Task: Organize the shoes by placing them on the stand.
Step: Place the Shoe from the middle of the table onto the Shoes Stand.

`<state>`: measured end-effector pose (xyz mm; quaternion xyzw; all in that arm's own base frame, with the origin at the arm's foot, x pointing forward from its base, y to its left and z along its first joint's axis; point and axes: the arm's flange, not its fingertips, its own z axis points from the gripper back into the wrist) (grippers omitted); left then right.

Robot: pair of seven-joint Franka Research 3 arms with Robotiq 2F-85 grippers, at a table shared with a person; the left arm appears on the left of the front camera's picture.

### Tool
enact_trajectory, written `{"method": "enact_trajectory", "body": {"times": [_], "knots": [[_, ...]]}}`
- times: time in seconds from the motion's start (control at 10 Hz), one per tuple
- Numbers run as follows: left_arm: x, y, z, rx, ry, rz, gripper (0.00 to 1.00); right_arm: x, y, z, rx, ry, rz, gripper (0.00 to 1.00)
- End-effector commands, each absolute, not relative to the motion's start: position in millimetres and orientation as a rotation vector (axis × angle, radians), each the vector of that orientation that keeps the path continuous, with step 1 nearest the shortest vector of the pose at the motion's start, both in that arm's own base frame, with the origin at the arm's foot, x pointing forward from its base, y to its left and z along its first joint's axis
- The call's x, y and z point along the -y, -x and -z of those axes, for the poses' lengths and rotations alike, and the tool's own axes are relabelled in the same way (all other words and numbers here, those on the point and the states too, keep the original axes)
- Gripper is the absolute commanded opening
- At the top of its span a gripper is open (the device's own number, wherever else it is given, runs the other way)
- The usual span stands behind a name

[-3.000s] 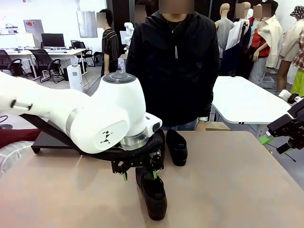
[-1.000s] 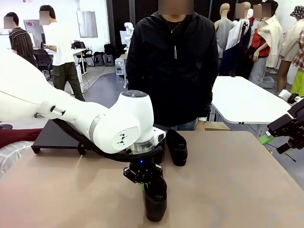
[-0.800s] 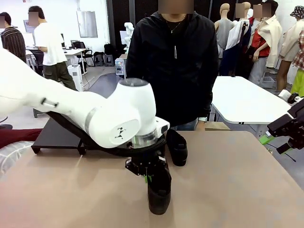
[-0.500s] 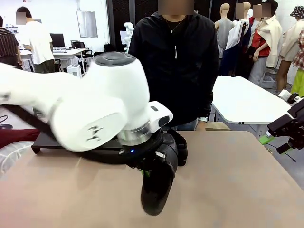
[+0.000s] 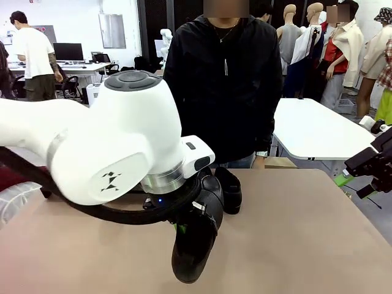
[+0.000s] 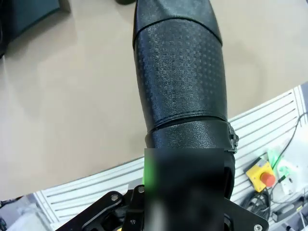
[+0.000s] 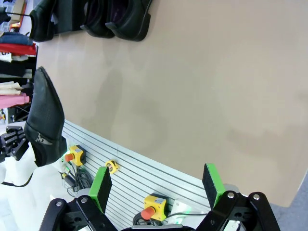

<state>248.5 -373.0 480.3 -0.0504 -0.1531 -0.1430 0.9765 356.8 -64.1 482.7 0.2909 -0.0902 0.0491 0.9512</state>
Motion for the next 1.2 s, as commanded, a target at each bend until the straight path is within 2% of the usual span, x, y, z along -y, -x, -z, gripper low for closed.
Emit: {"method": "enact_trajectory", "body": {"times": [0.0,0.1,0.2,0.3,0.4,0.5,0.6,0.9,1.1], "knots": [[384,-249,-489,0.317,0.117,0.267,0.0,65,-356,-486,0.178,-0.597,-0.093,1.0],[373,-248,-480,0.309,0.102,0.288,0.0,65,-356,-486,0.178,-0.597,-0.093,1.0],[355,-267,-489,0.353,0.067,0.19,0.0,65,-356,-486,0.178,-0.597,-0.093,1.0],[329,-291,-511,0.436,0.106,0.072,0.0,65,-356,-486,0.178,-0.597,-0.093,1.0],[301,-328,-532,0.466,0.168,0.011,0.0,65,-356,-486,0.178,-0.597,-0.093,1.0],[281,-367,-544,0.481,0.154,-0.043,0.0,65,-356,-486,0.178,-0.597,-0.093,1.0],[267,-404,-550,0.476,0.193,0.043,0.0,65,-356,-486,0.178,-0.597,-0.093,1.0],[242,-504,-536,0.516,0.065,-0.04,0.0,65,-356,-486,0.178,-0.597,-0.093,1.0],[236,-548,-517,0.568,0.04,-0.088,0.0,65,-356,-486,0.178,-0.597,-0.093,1.0]]}}
